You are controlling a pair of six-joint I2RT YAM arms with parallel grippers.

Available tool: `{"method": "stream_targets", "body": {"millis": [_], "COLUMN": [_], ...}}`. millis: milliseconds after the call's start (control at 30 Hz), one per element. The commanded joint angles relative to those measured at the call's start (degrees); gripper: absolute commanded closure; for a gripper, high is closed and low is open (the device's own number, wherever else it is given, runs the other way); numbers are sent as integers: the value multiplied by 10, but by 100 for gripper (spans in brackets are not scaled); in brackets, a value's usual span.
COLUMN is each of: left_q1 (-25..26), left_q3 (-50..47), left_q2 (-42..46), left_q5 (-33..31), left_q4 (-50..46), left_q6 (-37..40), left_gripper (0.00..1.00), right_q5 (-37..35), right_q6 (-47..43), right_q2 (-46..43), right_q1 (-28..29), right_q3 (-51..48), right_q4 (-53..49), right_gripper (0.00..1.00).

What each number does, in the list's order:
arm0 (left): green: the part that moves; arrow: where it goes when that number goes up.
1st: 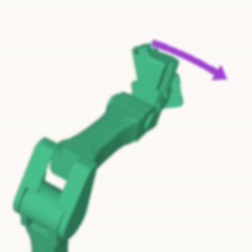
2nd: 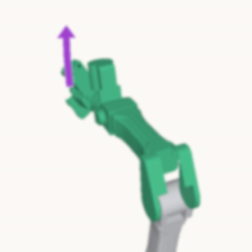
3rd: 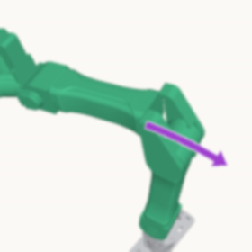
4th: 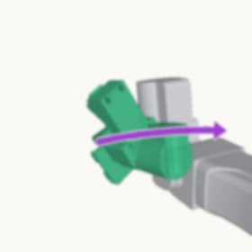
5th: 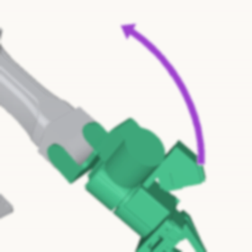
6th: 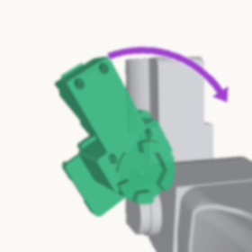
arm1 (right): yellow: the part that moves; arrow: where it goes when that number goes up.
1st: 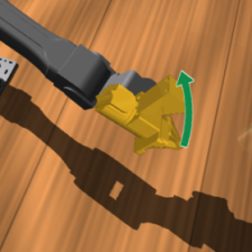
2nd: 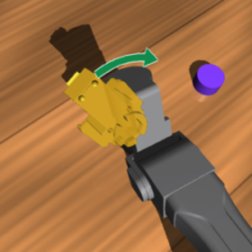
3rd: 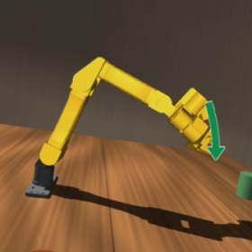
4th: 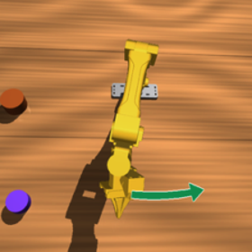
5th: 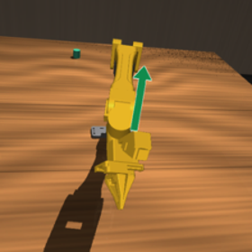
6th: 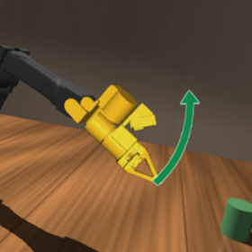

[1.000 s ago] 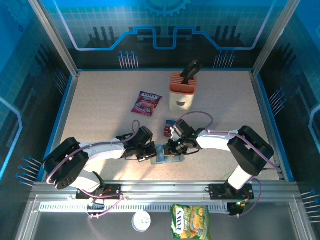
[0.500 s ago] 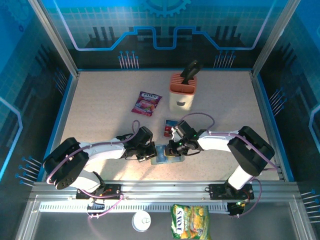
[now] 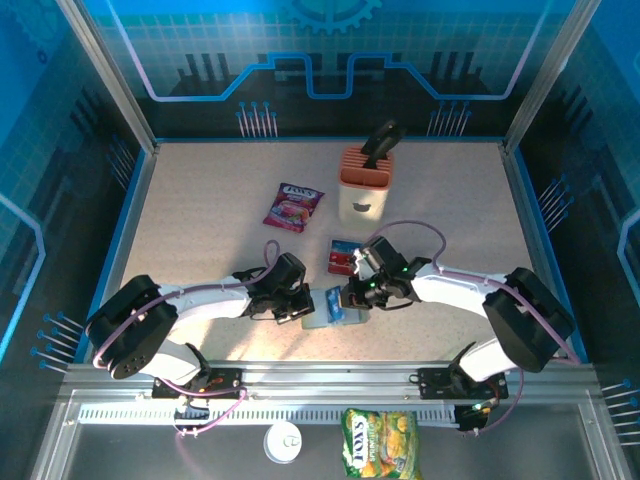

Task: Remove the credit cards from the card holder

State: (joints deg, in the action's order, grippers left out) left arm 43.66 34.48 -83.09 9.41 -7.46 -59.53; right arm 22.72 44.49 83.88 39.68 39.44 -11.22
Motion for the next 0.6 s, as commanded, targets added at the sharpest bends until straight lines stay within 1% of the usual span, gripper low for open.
{"method": "stream_targets", "body": {"millis": [0, 133, 267, 333, 400, 467, 567], "left_q1": [-4, -3, -3, -3, -3, -3, -3], "left_q3": [2, 8, 7, 6, 6, 4, 1], "left_q2": [7, 11, 23, 34, 42, 47, 55], "left_q5": [-12, -17, -22, -28, -29, -25, -29], "left_q4": [-36, -37, -30, -33, -35, -26, -22], "left_q6": [13, 18, 20, 20, 25, 29, 28], "left_gripper": [100, 100, 100, 100, 100, 96, 93], "right_q5": [-16, -21, -20, -18, -45, -67, -94], "right_q6": [-32, -63, -126, -181, -238, -298, -392], "right_q2": [-21, -36, -44, -46, -48, -47, -32], "right_q1": [-9, -14, -23, -27, -28, -29, -29], "right_q3": [13, 33, 59, 78, 102, 128, 170], "right_q4": [-55, -93, -140, -174, -220, -256, -317], "right_gripper": [93, 96, 96, 97, 98, 98, 97]}}
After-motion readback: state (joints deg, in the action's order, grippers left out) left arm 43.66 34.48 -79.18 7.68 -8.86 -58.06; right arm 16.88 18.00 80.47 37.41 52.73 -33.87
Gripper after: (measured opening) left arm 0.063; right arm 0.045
